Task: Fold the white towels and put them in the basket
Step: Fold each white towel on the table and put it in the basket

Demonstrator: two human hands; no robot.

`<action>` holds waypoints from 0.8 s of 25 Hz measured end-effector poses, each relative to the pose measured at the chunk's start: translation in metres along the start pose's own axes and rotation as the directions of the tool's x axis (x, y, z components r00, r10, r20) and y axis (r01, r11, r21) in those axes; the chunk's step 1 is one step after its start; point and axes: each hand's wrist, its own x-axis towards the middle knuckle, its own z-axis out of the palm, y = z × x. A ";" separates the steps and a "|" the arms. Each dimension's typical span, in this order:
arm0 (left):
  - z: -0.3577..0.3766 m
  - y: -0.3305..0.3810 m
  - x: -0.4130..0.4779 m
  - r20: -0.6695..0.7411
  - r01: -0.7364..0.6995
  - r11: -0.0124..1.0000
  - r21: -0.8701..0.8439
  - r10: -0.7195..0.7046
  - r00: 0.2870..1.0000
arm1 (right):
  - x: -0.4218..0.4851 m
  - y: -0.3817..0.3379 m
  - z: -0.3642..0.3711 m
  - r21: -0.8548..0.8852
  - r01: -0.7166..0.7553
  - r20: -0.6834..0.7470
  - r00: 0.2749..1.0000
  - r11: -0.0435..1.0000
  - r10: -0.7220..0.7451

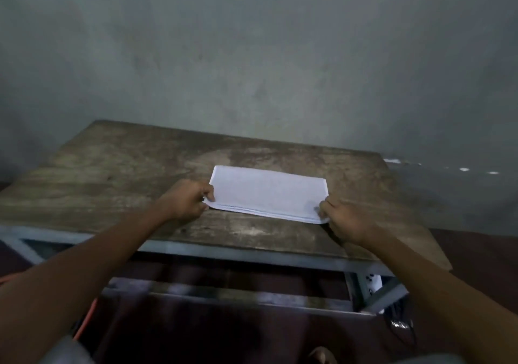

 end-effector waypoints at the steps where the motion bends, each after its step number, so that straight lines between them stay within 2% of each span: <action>1: 0.003 0.001 -0.008 0.035 -0.015 1.000 -0.011 0.016 0.999 | -0.003 -0.003 -0.004 -0.004 -0.002 0.013 1.000 1.000 0.002; 5: 0.006 -0.003 -0.028 0.084 0.008 1.000 -0.005 -0.008 0.996 | -0.018 -0.002 -0.016 0.089 0.026 0.066 0.997 0.996 -0.032; 7: 0.002 0.003 -0.027 -0.081 0.026 1.000 0.003 -0.026 0.996 | -0.019 -0.002 -0.019 0.126 -0.027 -0.014 0.999 0.992 0.029; 9: 0.002 0.021 -0.012 -0.275 0.010 1.000 -0.024 -0.016 0.961 | 0.002 -0.012 -0.024 0.148 -0.101 -0.197 0.972 0.984 0.130; 10: 0.006 0.033 0.002 -0.313 0.018 0.999 -0.030 -0.026 0.950 | 0.020 -0.020 -0.025 0.163 -0.153 -0.265 0.945 0.975 0.193; 11: 0.014 0.046 0.018 -0.306 0.045 0.999 -0.009 -0.045 0.951 | 0.040 -0.032 -0.024 0.179 -0.216 -0.283 0.923 0.960 0.260; 14: 0.050 0.080 0.057 -0.126 0.182 0.977 0.110 -0.168 0.978 | 0.092 -0.072 -0.004 0.243 -0.349 -0.169 0.904 0.905 0.393; 16: 0.071 0.082 0.069 -0.023 0.241 0.961 0.133 -0.240 0.970 | 0.105 -0.087 0.016 0.243 -0.369 -0.091 0.912 0.897 0.400; 20: 0.082 0.053 0.066 0.036 0.201 0.961 0.188 -0.211 0.977 | 0.096 -0.074 0.038 0.186 -0.354 0.065 0.935 0.916 0.349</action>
